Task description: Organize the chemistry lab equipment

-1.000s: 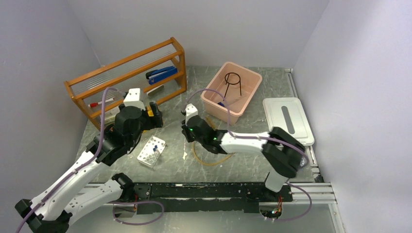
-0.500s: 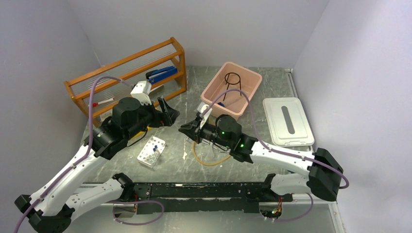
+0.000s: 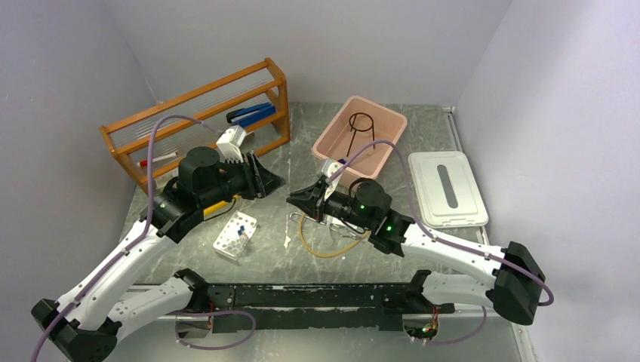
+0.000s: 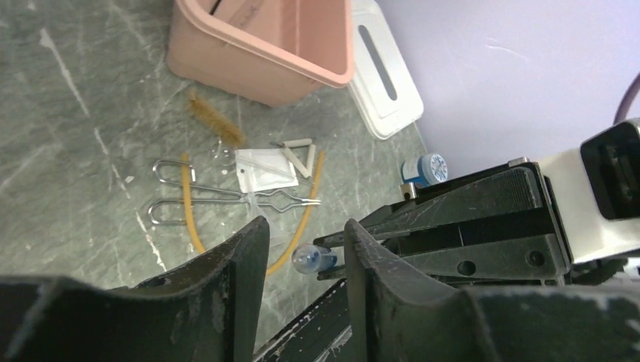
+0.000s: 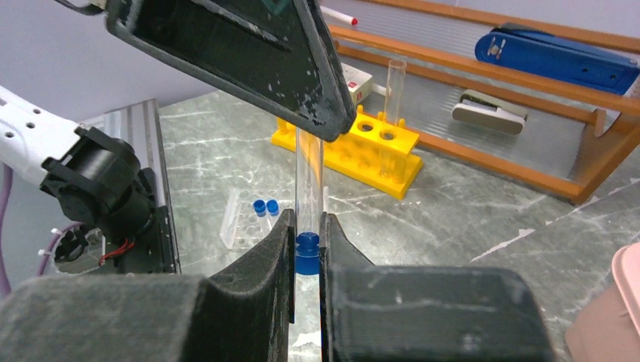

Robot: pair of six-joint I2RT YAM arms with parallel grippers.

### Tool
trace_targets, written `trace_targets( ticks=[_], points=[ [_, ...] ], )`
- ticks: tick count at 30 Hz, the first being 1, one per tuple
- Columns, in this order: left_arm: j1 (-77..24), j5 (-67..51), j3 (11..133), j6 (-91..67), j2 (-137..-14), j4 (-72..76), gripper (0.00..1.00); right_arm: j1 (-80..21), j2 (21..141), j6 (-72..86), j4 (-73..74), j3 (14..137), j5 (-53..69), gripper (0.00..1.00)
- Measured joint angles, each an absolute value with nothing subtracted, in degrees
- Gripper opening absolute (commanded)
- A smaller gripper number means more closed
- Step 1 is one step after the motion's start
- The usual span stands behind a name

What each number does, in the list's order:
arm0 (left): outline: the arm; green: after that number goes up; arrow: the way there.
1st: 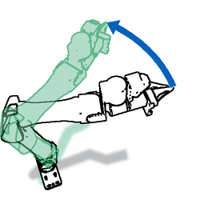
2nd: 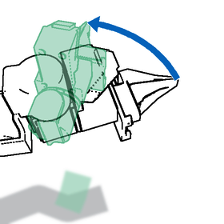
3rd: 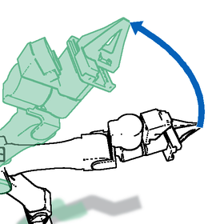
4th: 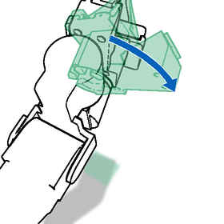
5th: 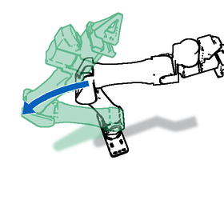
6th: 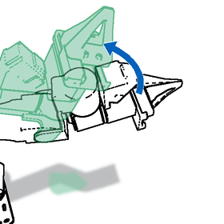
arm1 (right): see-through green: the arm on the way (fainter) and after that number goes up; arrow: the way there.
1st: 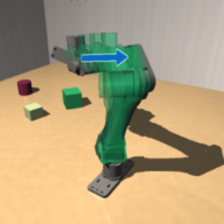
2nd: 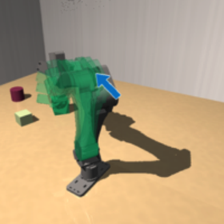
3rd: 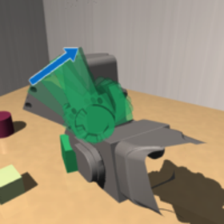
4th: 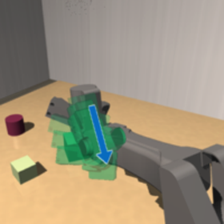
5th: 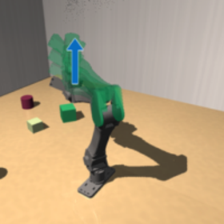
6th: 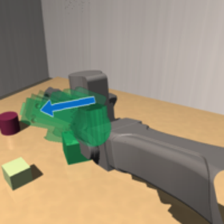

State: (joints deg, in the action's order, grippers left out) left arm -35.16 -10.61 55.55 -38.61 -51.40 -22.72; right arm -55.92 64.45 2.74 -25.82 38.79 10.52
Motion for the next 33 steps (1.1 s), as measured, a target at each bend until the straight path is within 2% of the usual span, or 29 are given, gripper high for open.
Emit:
trace_targets(
  ticks=[6,10,11,13,14,15,16,21,23,29,33],
  points=[
    [-35.0,-15.9,55.5,-38.4,-51.9,-21.5,0.31,-55.9,63.1,2.3,-25.8,38.8,11.7,0.09],
    [-35.0,-17.0,55.5,-38.1,-52.1,-21.2,0.08,-55.8,63.1,1.9,-25.8,38.8,12.8,0.11],
    [-35.0,-17.4,55.5,-38.1,-52.1,-20.9,0.05,-55.8,63.1,1.7,-25.8,38.8,12.9,0.13],
    [-35.0,-17.9,55.5,-38.0,-52.1,-20.5,0.05,-55.7,63.1,1.6,-25.8,38.8,13.0,0.24],
    [-34.9,-18.2,55.5,-37.9,-52.1,-20.3,0.05,-55.7,63.1,1.8,-25.9,38.8,13.0,0.33],
    [-34.9,-18.3,55.4,-37.8,-52.1,-20.0,0.05,-55.7,63.1,2.3,-26.0,38.8,13.0,0.47],
    [-34.9,-18.3,55.3,-37.7,-52.0,-19.8,0.05,-55.7,63.1,3.0,-26.2,38.8,12.9,0.55],
    [-34.9,-18.0,55.0,-37.6,-51.3,-18.5,0.05,-55.6,62.9,9.6,-27.9,38.6,9.9,0.77],
    [-34.9,-16.9,55.0,-38.4,-50.6,-17.3,0.05,-55.6,62.5,14.8,-29.9,38.2,7.2,0.82],
    [-34.8,-13.5,55.6,-41.4,-48.6,-10.3,0.05,-55.6,62.6,33.9,-38.1,37.3,1.4,0.83],
    [-34.8,-12.5,58.1,-41.8,-48.7,-7.4,0.05,-55.6,65.9,44.9,-43.2,38.4,1.3,0.76]
  ],
)
